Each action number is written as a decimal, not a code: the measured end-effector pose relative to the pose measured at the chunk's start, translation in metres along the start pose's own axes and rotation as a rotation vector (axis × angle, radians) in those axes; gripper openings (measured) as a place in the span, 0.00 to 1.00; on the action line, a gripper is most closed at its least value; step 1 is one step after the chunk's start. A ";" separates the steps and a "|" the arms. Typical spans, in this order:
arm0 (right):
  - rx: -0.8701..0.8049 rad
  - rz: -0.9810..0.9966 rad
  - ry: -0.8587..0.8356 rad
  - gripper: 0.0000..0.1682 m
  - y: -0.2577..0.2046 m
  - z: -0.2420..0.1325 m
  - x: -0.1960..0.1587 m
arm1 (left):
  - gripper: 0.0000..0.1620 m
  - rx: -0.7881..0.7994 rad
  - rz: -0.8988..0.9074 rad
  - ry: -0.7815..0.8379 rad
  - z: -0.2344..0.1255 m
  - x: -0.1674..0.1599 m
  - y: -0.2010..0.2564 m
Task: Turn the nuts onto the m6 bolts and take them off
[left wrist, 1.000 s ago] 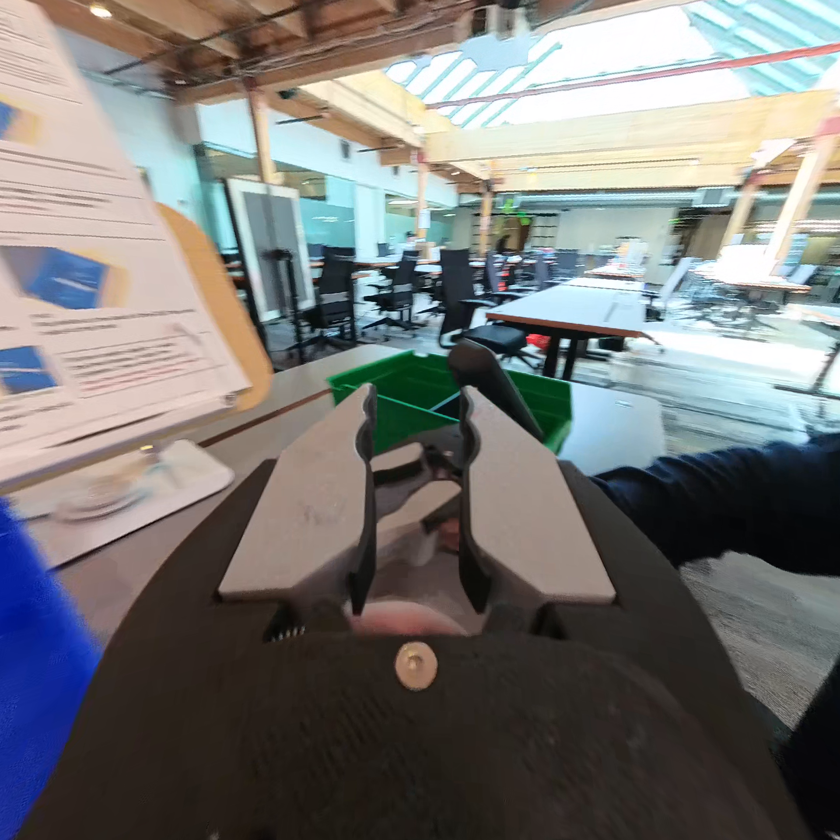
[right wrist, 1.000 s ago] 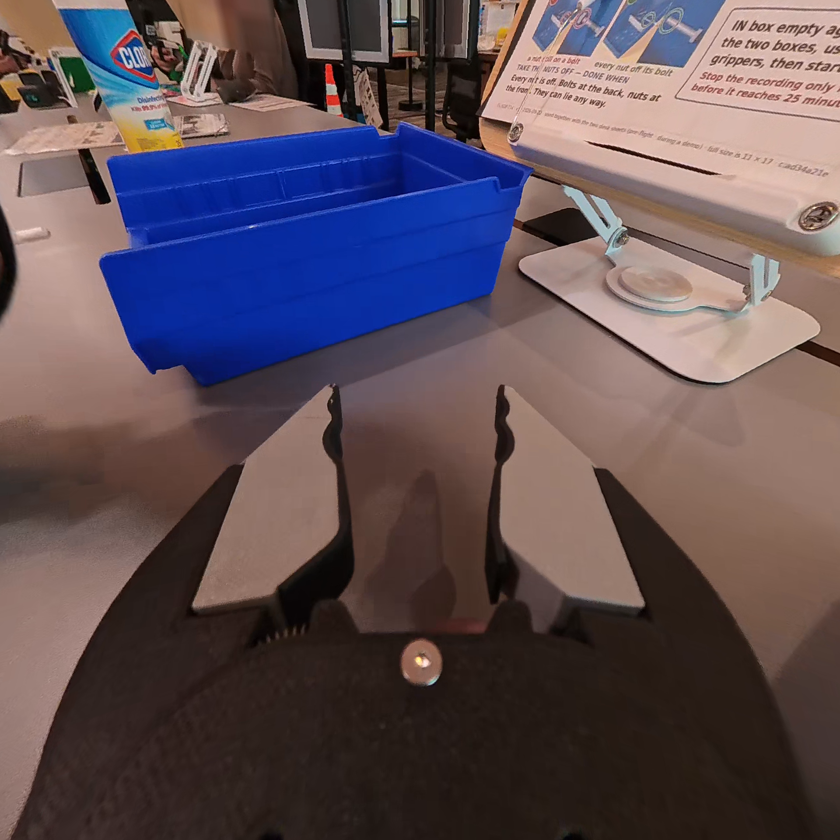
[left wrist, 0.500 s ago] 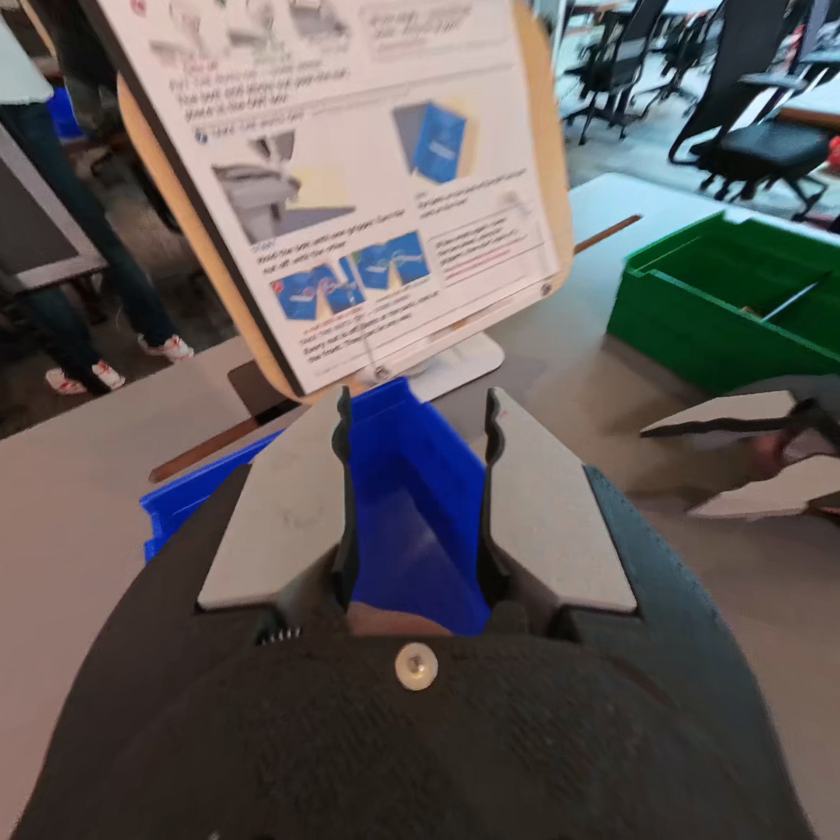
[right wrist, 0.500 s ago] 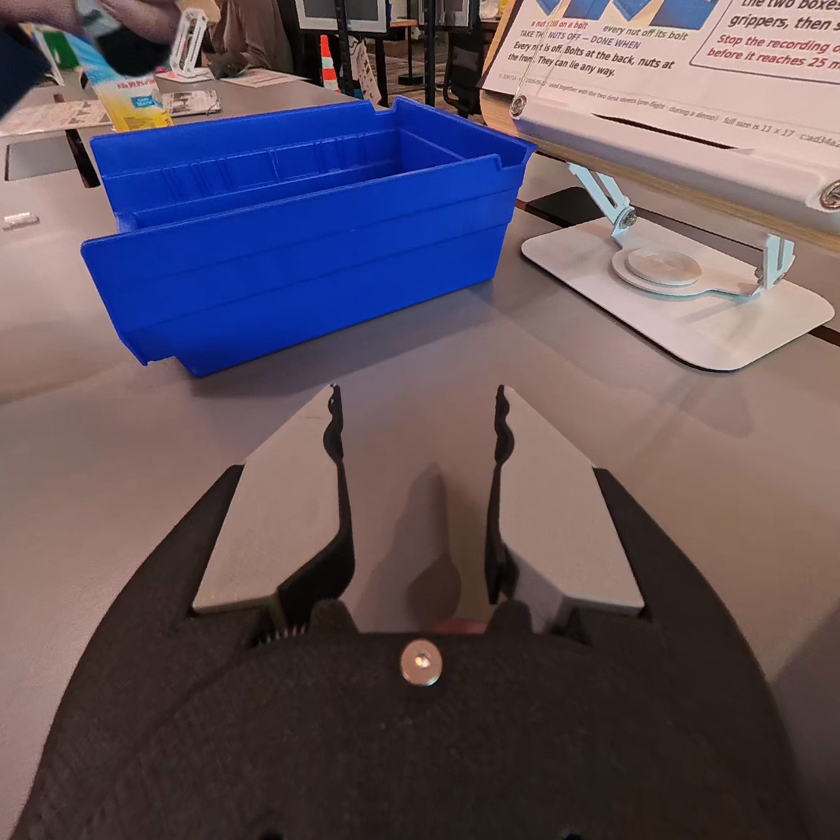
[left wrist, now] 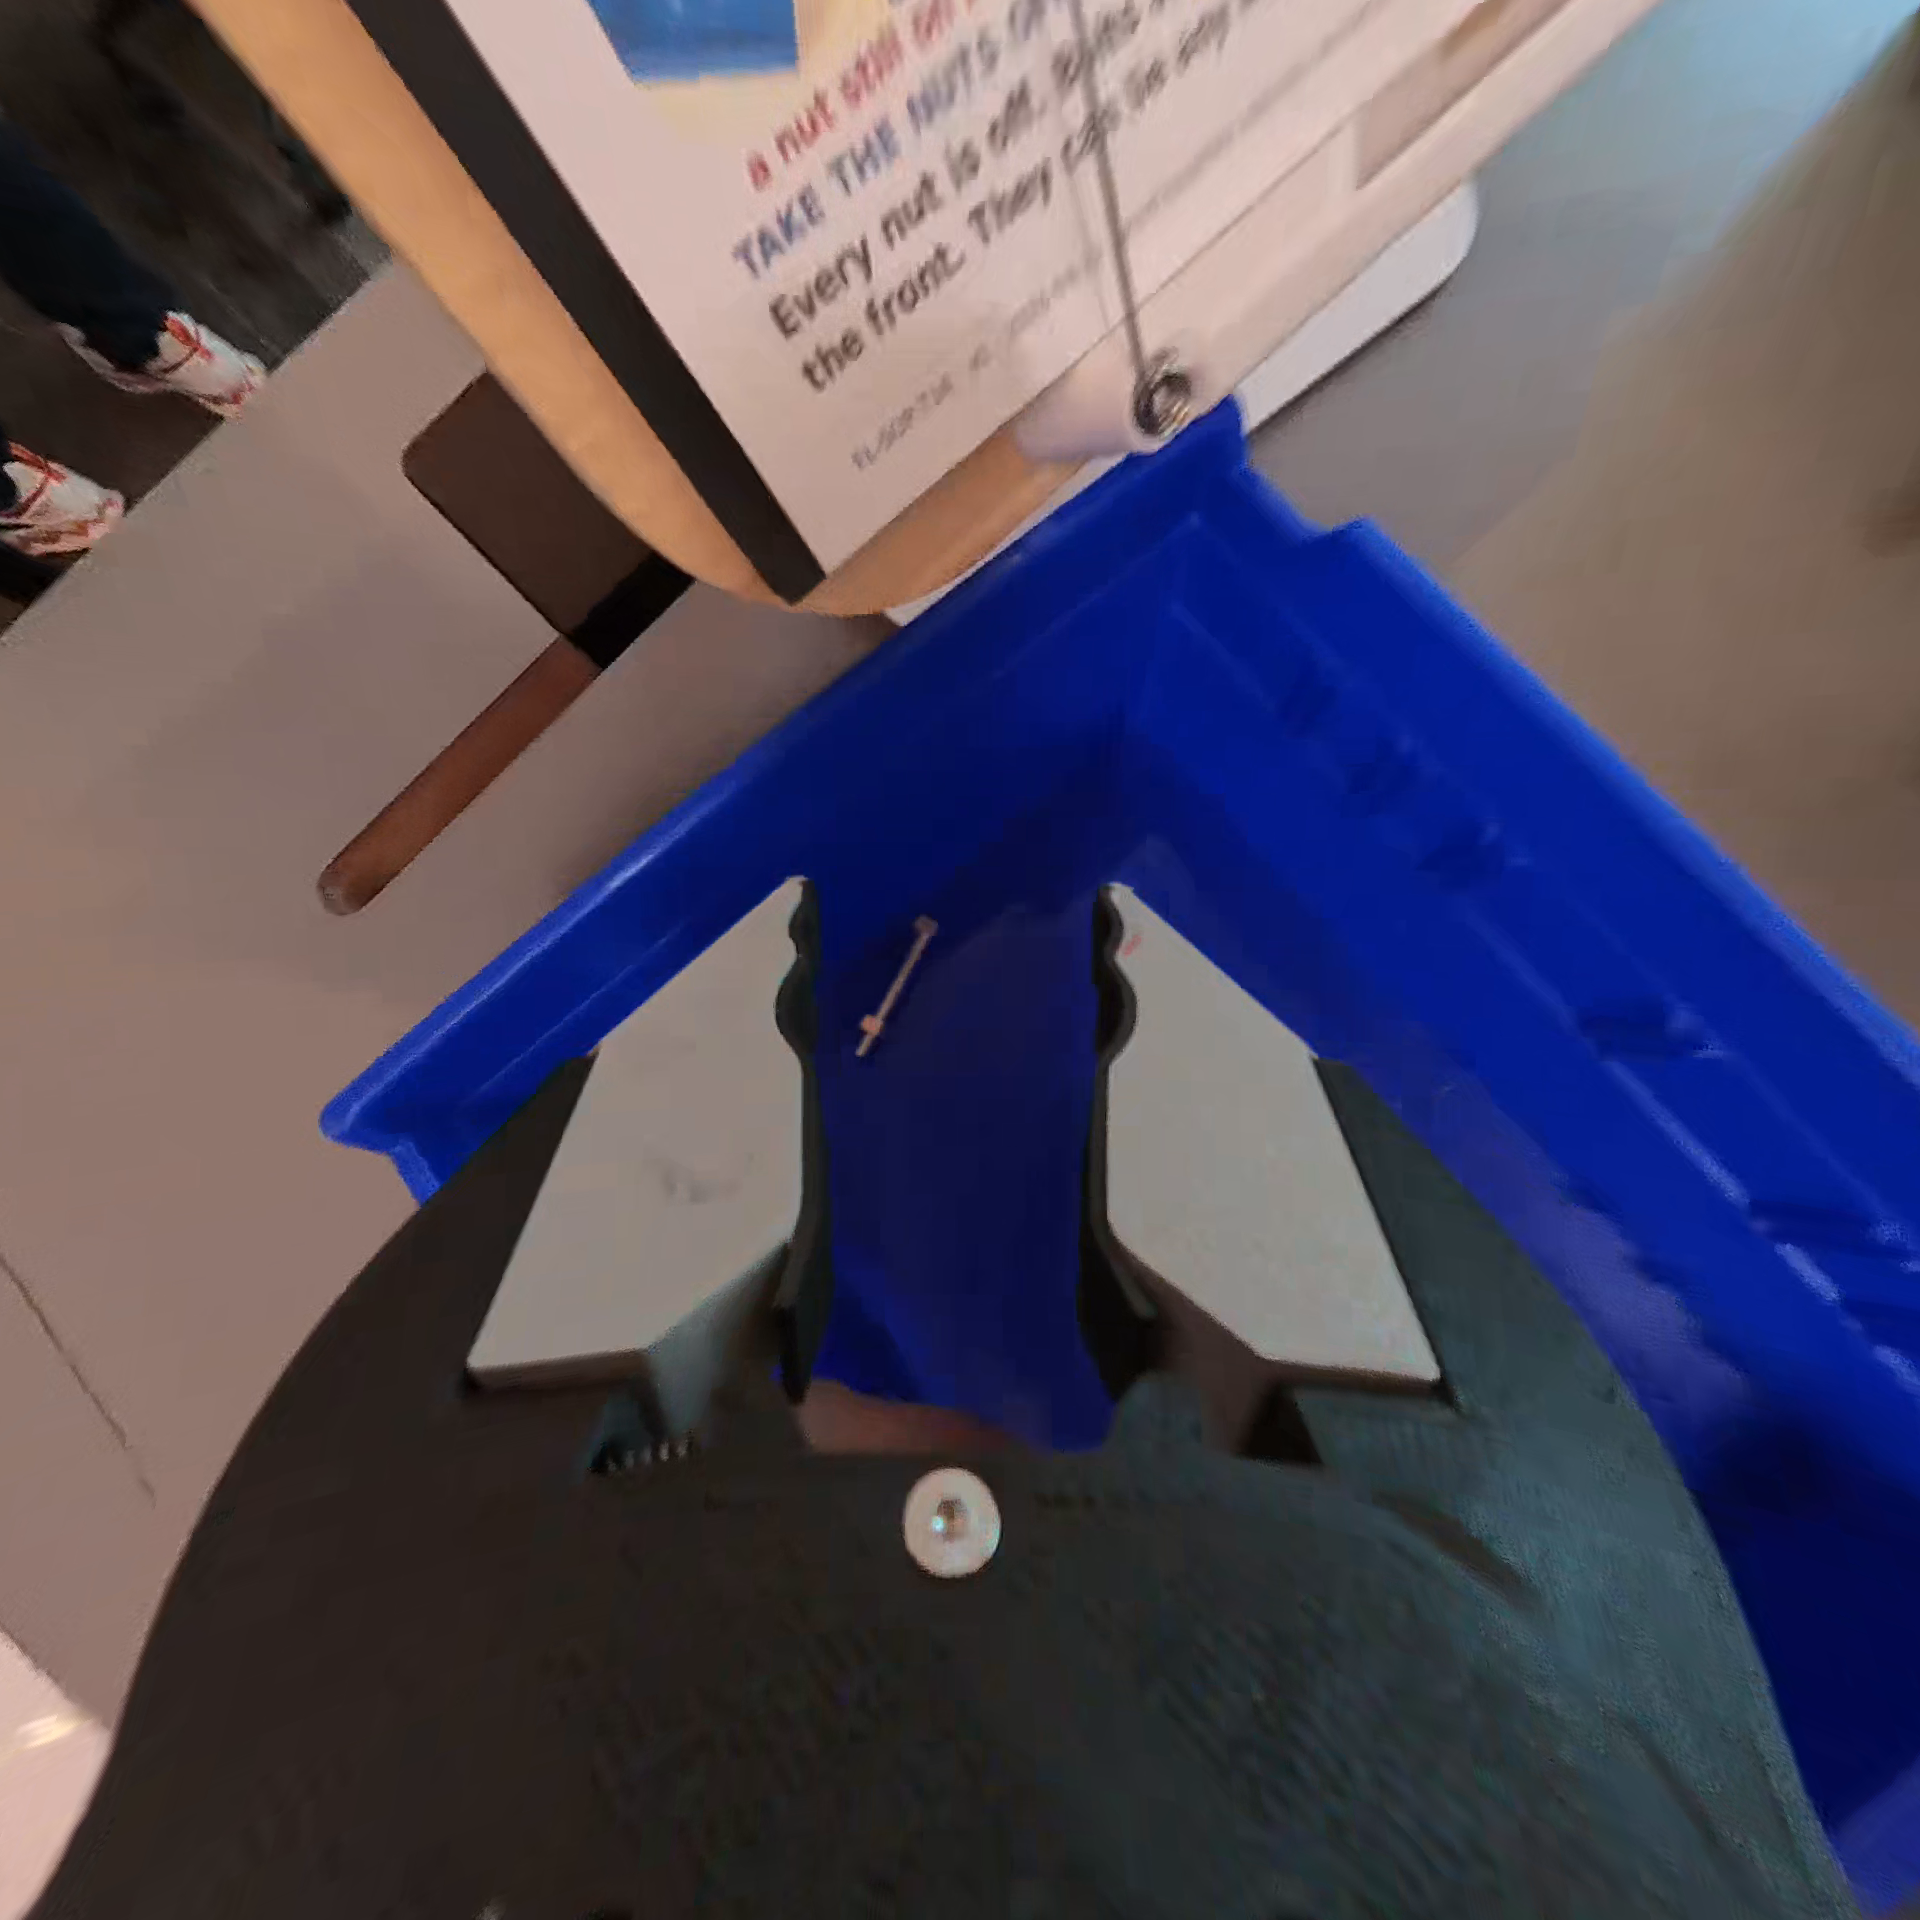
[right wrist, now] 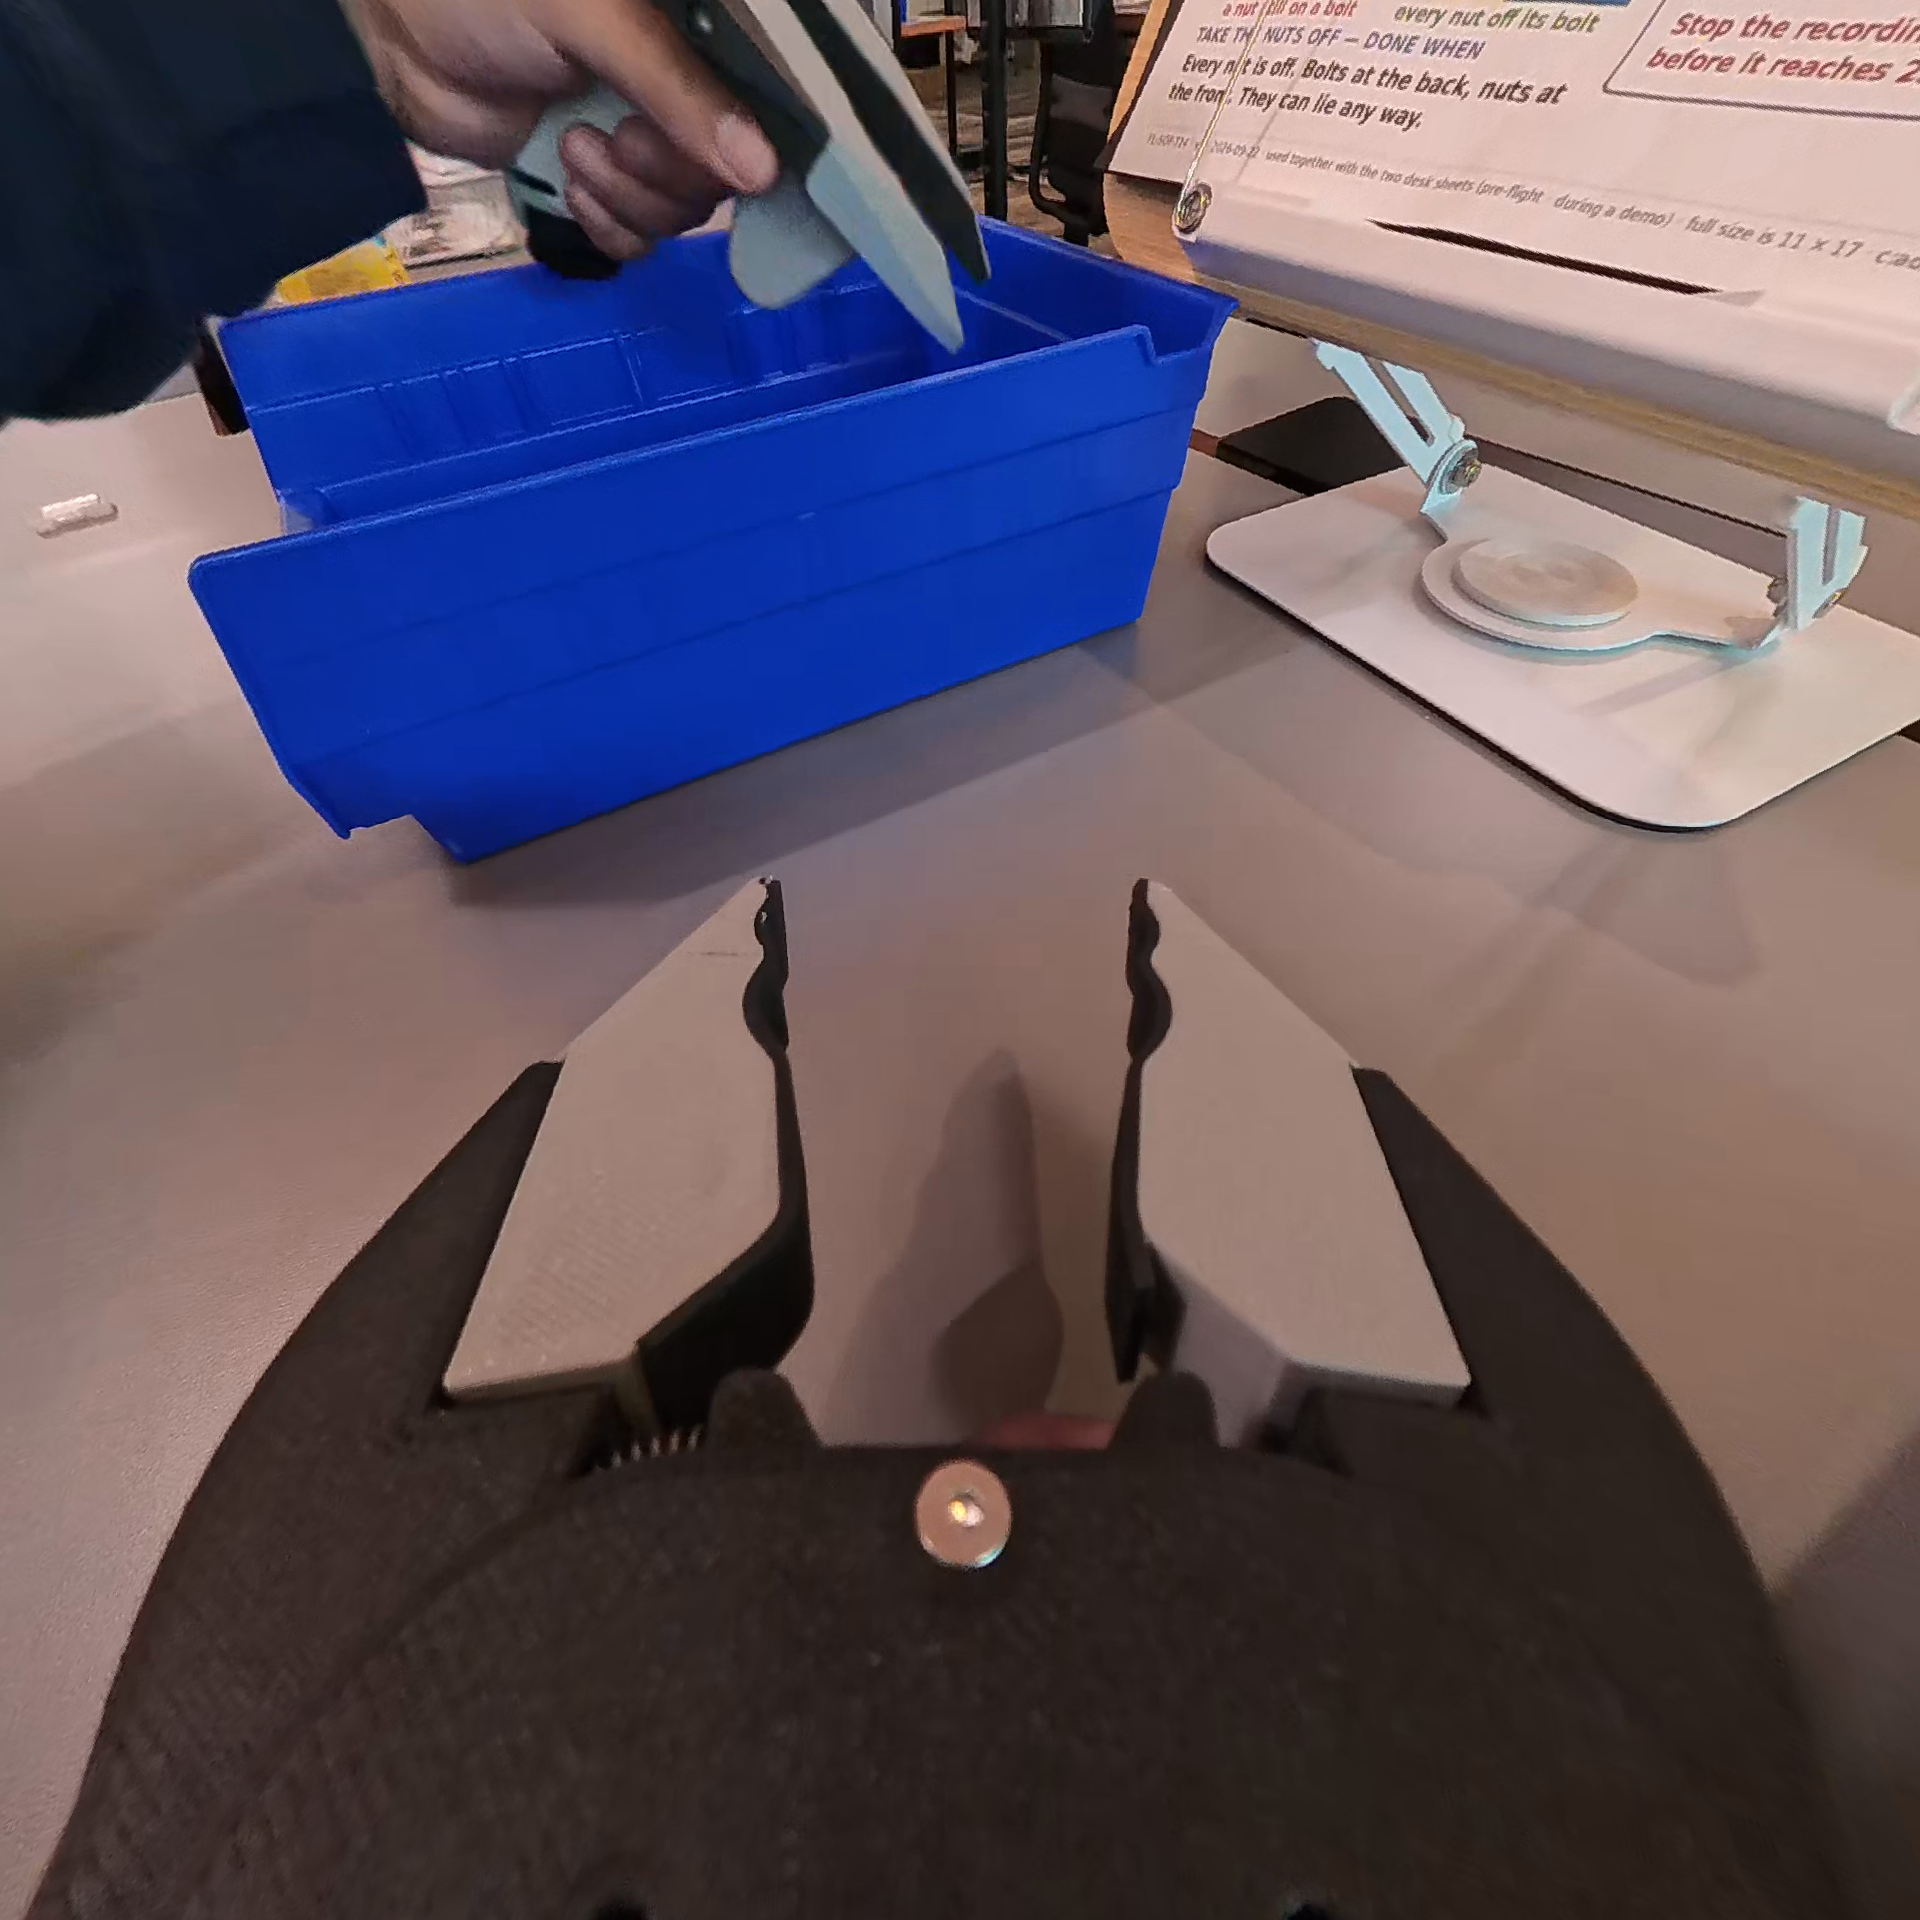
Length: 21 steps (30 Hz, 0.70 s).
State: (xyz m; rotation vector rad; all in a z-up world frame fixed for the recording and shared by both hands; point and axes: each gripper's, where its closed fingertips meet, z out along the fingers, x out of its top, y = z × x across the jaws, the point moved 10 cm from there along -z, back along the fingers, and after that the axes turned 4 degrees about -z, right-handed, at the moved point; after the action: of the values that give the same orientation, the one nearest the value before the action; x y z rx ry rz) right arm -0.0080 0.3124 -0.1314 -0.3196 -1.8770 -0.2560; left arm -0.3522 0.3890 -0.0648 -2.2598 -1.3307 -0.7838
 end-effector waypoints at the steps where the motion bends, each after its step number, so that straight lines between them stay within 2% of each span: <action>1: 0.002 0.001 -0.002 0.38 0.000 0.000 0.000 | 0.31 0.022 0.027 -0.039 0.007 0.000 -0.003; 7: 0.012 0.015 -0.004 0.37 0.001 0.001 -0.001 | 0.25 -0.017 0.114 -0.284 0.043 -0.008 -0.014; 9: 0.014 0.017 -0.004 0.37 0.001 0.001 -0.001 | 0.26 -0.036 0.100 -0.355 0.052 -0.010 -0.016; 14: 0.020 0.011 -0.003 0.37 0.000 0.001 -0.001 | 0.20 0.030 0.181 -0.492 0.069 -0.017 -0.016; 17: 0.022 0.006 -0.001 0.36 0.000 0.000 -0.001 | 0.14 0.070 0.147 -0.517 0.072 -0.016 -0.020; 21: 0.030 -0.001 -0.005 0.36 -0.002 0.000 -0.001 | 0.08 0.023 0.093 -0.509 0.071 -0.018 -0.017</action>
State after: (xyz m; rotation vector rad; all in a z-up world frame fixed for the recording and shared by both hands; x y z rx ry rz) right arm -0.0090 0.3102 -0.1323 -0.2993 -1.8839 -0.2278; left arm -0.3556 0.4272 -0.1297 -2.5835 -1.4126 -0.1574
